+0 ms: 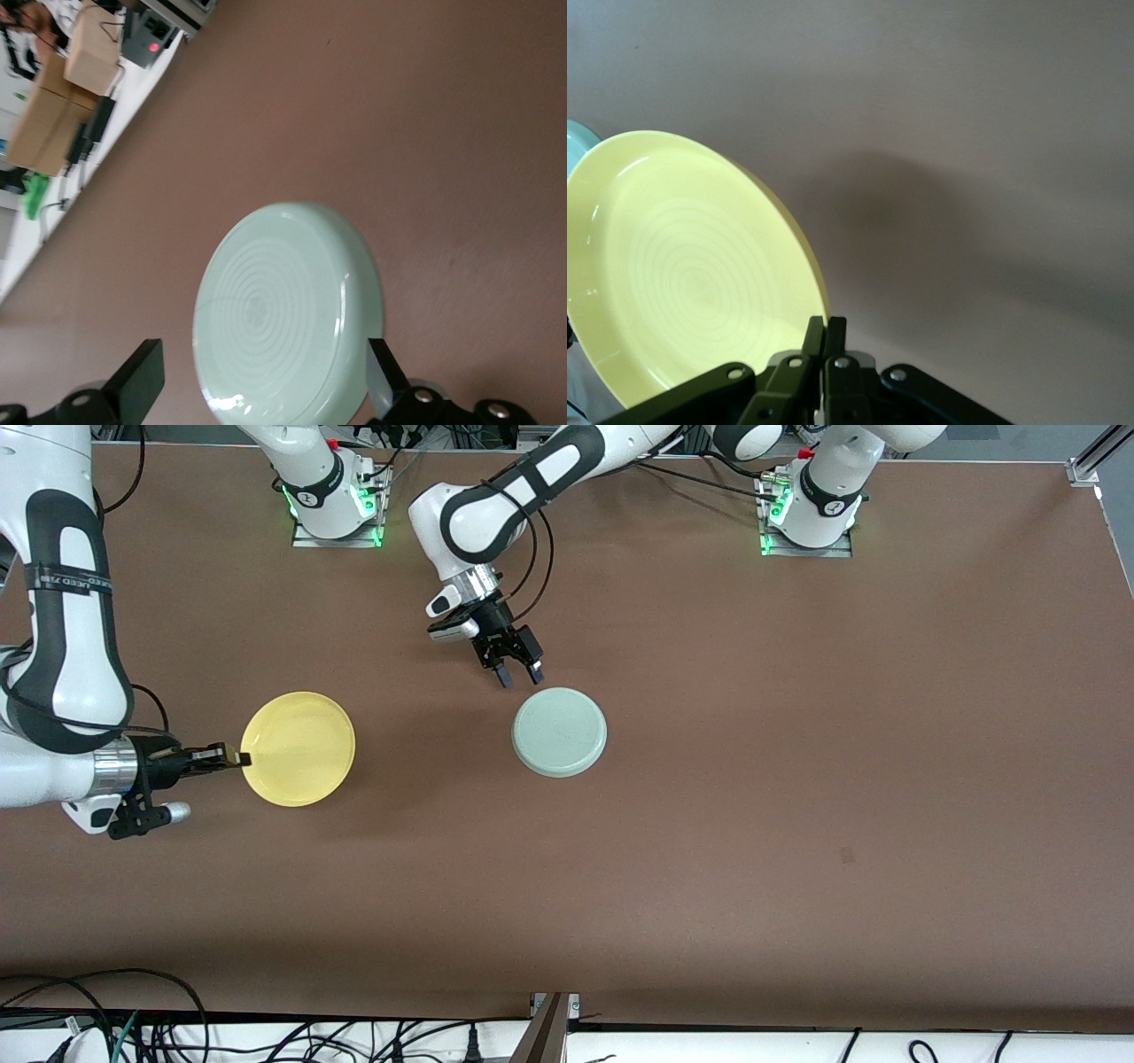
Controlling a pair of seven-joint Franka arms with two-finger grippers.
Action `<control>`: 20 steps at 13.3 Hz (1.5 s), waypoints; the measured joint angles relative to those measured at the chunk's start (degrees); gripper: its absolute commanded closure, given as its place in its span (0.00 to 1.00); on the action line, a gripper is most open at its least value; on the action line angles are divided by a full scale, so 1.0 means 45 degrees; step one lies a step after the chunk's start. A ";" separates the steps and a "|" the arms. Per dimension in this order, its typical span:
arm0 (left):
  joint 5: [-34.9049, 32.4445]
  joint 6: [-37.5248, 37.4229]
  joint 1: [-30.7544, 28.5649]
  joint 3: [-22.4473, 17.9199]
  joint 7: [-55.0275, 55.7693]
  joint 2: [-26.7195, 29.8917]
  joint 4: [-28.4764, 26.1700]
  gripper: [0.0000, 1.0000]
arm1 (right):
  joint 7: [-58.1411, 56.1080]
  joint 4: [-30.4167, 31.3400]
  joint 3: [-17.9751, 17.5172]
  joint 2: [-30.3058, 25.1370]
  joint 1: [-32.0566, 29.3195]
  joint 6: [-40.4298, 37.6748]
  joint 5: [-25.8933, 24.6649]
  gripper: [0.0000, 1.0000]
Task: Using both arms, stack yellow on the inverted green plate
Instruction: 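Carry the yellow plate onto the green plate while the left gripper withdraws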
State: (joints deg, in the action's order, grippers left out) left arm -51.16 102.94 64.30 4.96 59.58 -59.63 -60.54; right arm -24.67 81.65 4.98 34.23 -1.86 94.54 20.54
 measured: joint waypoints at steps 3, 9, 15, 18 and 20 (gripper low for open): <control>0.1927 0.0896 -0.0946 -0.0023 0.0140 0.0424 0.0137 0.00 | 0.0128 0.0139 -0.0024 0.0142 0.0724 0.0312 0.0000 1.00; 0.6088 0.1075 -0.3593 -0.0076 -0.2826 0.2163 0.0202 0.00 | 0.1007 0.1575 -0.0068 0.0326 0.1895 0.2190 0.0021 1.00; 0.8084 0.0120 -0.6872 -0.0070 -0.6371 0.3920 0.0193 0.00 | 0.3771 0.2936 -0.0591 0.0112 0.3660 0.4546 0.0161 1.00; 0.8265 -0.1367 -0.8319 -0.0071 -0.8389 0.4959 0.0193 0.00 | 0.5487 0.3680 -0.1704 -0.0082 0.3956 0.5979 0.0162 1.00; 0.8871 -0.1699 -0.9623 -0.0099 -1.0894 0.5670 0.0191 0.00 | 0.6607 0.3853 -0.2503 -0.0179 0.3957 0.6576 0.0163 1.00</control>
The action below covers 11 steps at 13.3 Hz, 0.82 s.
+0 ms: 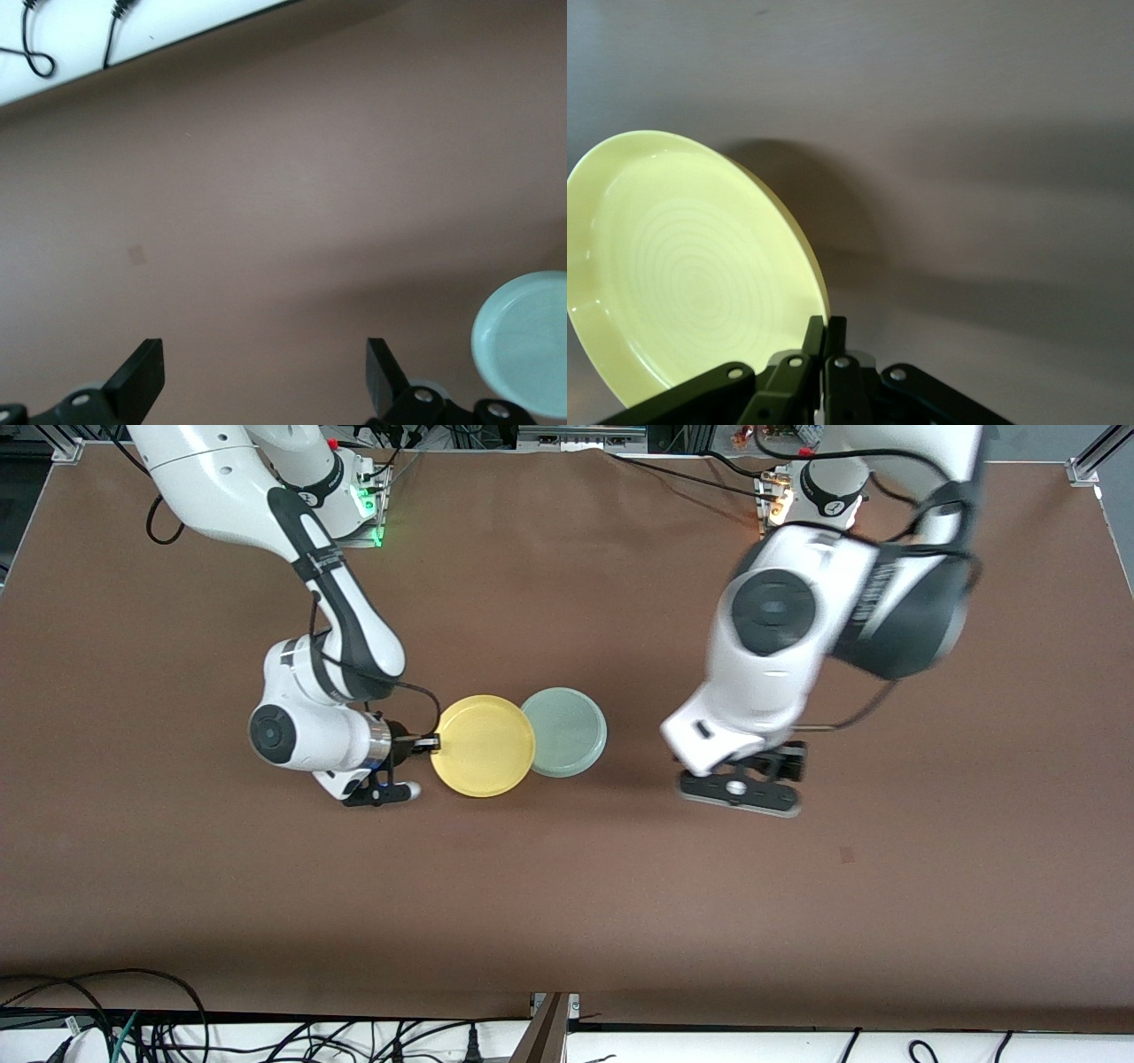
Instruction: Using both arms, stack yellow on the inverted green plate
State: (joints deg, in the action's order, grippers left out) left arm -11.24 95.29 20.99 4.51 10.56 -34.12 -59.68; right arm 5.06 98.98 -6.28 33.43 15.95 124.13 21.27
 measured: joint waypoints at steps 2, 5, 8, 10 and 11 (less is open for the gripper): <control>0.0775 -0.0522 -0.1464 0.0001 -0.1596 0.0483 -0.0011 0.00 | 0.0688 0.0204 -0.0708 -0.0028 0.0168 0.0848 0.0000 1.00; 0.1196 -0.2136 -0.2732 0.0029 -0.2176 0.0849 -0.0016 0.00 | 0.2037 0.0712 -0.0871 0.0012 0.1353 0.2470 0.0000 1.00; 0.2068 -0.3457 -0.3318 0.0026 -0.2152 0.1585 -0.0046 0.00 | 0.2624 0.0868 -0.0872 0.0143 0.2006 0.2980 0.0000 1.00; 0.2720 -0.3940 -0.3965 0.0025 -0.2153 0.2411 -0.0664 0.00 | 0.2668 0.1059 -0.0869 0.0157 0.2076 0.2995 0.0001 1.00; 0.2826 -0.3965 -0.4222 0.0026 -0.2159 0.2909 -0.1262 0.00 | 0.2668 0.1197 -0.0866 0.0158 0.2077 0.3076 0.0000 1.00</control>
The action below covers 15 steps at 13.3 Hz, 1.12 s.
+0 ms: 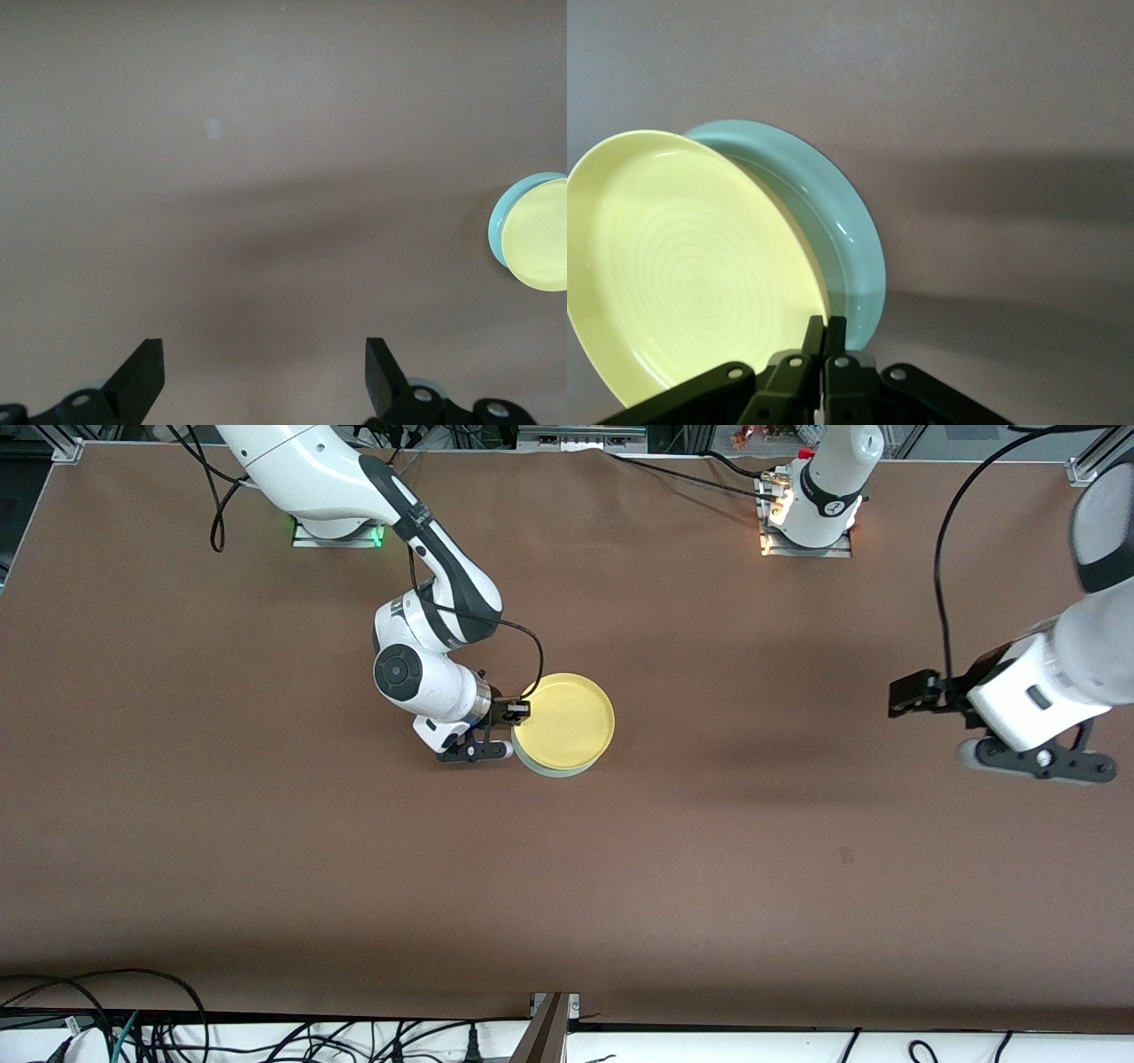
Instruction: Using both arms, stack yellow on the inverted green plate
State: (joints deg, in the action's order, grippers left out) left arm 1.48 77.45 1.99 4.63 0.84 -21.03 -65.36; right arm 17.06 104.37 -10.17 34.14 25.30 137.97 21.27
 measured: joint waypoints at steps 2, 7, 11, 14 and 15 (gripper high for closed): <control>0.0020 -0.0002 -0.0215 0.0001 0.0001 0.0812 -0.1105 0.00 | 0.0000 0.0420 0.0000 0.0004 0.0047 0.0600 0.0000 1.00; 0.0020 0.1343 -0.0490 -0.0033 0.0007 0.2105 -0.3723 0.00 | -0.0019 0.0644 0.0004 -0.0041 0.0080 0.0994 0.0000 1.00; 0.0020 0.2016 -0.0557 -0.0042 0.0008 0.4044 -0.5983 0.00 | -0.0022 0.0651 0.0010 -0.0041 0.0079 0.1083 -0.0001 1.00; 0.0020 0.2182 -0.0687 -0.0045 0.0008 0.4234 -0.6134 0.00 | -0.0044 0.0659 0.0014 -0.0040 0.0080 0.1101 -0.0016 1.00; 0.0020 0.2474 -0.0898 -0.0055 0.0006 0.4203 -0.6143 0.00 | -0.0047 0.0662 0.0021 -0.0040 0.0080 0.1103 -0.0016 1.00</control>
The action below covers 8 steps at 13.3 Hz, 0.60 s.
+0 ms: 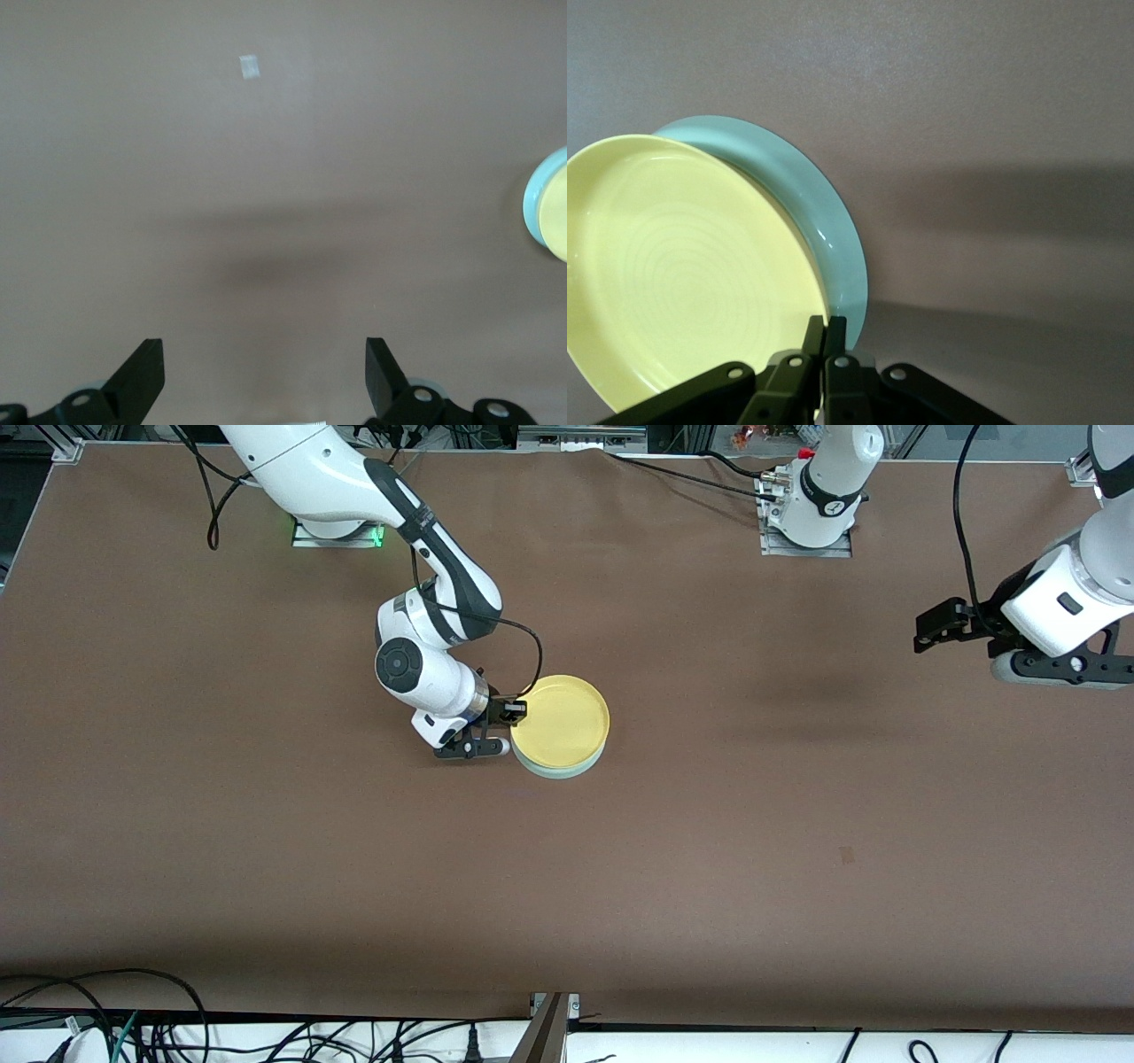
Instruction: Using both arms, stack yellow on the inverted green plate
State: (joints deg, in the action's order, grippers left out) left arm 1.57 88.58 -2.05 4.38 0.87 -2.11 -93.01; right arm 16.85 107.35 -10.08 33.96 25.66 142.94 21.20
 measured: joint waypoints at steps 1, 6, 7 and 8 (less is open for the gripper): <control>0.0000 0.0308 -0.0315 -0.0008 -0.0108 -0.0082 0.0023 0.00 | -0.0004 0.0003 0.0004 0.0000 0.0000 0.0001 0.0000 1.00; 0.0097 0.0372 -0.1050 -0.0023 -0.1093 -0.0835 0.0808 0.00 | 0.0008 0.0007 0.0063 -0.0001 -0.0008 0.0052 0.0000 0.00; 0.0085 -0.0083 -0.1050 0.0002 -0.1126 -0.0824 0.0930 0.00 | 0.0008 0.0001 0.0123 -0.0005 -0.0023 0.0091 0.0000 0.00; -0.0004 -0.0529 -0.1049 0.0064 -0.1144 -0.0809 0.1012 0.00 | 0.0007 -0.0035 0.0196 -0.0023 -0.0038 0.0110 0.0000 0.00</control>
State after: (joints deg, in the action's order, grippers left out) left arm 1.55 86.20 -6.77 4.67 -4.28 -5.75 -88.45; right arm 16.89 107.19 -9.20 33.86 25.49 143.43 21.20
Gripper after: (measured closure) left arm 0.000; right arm 0.718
